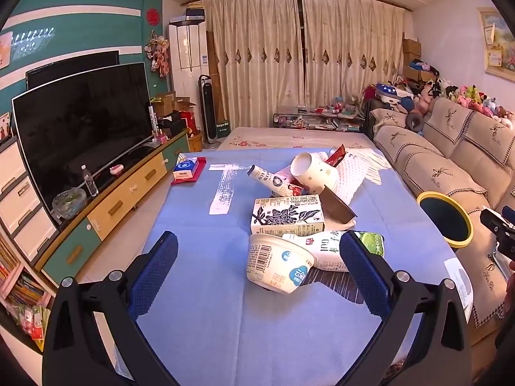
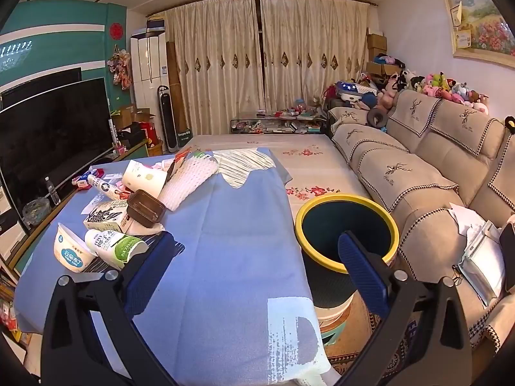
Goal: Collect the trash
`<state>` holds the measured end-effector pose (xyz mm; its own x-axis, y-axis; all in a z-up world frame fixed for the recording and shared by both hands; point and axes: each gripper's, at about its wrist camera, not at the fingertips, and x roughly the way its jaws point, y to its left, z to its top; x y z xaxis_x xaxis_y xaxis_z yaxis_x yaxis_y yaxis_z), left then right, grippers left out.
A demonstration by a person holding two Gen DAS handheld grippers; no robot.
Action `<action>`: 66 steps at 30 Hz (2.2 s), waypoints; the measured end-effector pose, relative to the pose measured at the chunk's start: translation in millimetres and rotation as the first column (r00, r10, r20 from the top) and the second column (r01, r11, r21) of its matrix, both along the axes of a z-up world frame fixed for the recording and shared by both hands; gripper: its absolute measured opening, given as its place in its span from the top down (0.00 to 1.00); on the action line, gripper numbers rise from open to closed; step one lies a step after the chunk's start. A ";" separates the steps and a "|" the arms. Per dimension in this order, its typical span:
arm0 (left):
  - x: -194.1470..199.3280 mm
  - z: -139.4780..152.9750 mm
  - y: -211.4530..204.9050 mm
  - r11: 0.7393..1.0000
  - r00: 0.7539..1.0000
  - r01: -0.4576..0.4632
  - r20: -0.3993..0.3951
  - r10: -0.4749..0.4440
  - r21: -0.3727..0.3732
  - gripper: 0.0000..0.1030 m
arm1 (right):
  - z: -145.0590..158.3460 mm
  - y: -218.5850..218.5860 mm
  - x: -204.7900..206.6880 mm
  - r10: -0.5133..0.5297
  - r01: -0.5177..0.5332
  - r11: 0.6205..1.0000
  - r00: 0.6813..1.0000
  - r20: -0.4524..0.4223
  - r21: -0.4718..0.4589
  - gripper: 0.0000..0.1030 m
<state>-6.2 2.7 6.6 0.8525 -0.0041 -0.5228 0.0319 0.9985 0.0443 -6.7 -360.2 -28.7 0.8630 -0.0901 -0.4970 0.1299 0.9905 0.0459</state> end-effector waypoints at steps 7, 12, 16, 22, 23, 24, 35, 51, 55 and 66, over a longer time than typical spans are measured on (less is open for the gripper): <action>0.4 -1.2 -3.6 1.000 1.000 0.005 -0.003 -0.005 0.008 0.04 | -2.8 -0.1 0.6 0.001 -0.001 1.000 1.000 -0.003 0.001 0.06; 0.7 -1.5 -6.2 1.000 1.000 0.008 -0.007 -0.008 0.010 0.04 | -3.8 2.0 4.6 -0.001 0.001 1.000 1.000 -0.010 0.002 0.06; 0.7 -3.0 -7.3 1.000 1.000 0.010 -0.008 -0.010 0.011 0.04 | -4.3 2.3 5.3 -0.001 0.001 1.000 1.000 -0.013 0.004 0.06; 1.7 -3.9 -8.3 1.000 1.000 0.015 -0.014 -0.014 0.015 0.04 | -5.8 2.7 6.1 -0.001 0.001 1.000 1.000 -0.016 0.005 0.06; 1.8 -3.8 -8.4 1.000 1.000 0.015 -0.014 -0.015 0.015 0.04 | -5.8 2.8 5.9 0.000 0.000 1.000 1.000 -0.016 0.005 0.06; 1.7 -4.0 -8.9 1.000 1.000 0.016 -0.014 -0.015 0.015 0.04 | -5.9 3.2 6.0 0.000 0.000 1.000 1.000 -0.017 0.005 0.06; 2.1 -5.6 -10.4 1.000 1.000 0.019 -0.018 -0.019 0.019 0.04 | -8.6 2.5 6.6 -0.001 0.001 1.000 1.000 -0.020 0.007 0.06; 2.9 -7.1 -11.0 1.000 1.000 0.021 -0.019 -0.021 0.022 0.04 | -11.5 1.7 7.6 -0.001 0.001 1.000 1.000 -0.025 0.010 0.06; 2.8 -7.5 -10.9 1.000 1.000 0.022 -0.019 -0.022 0.020 0.04 | -11.4 1.5 7.7 -0.001 0.001 1.000 1.000 -0.023 0.010 0.06; 3.2 -7.3 -10.9 1.000 1.000 0.022 -0.021 -0.022 0.020 0.04 | -12.4 0.5 7.8 0.005 -0.004 1.000 1.000 -0.030 0.016 0.06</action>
<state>-3.0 -8.2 -0.8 0.8413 -0.0115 -0.5404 0.0548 0.9964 0.0640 1.0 -359.8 -41.1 0.8483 -0.0782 -0.5237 0.1272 0.9902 0.0581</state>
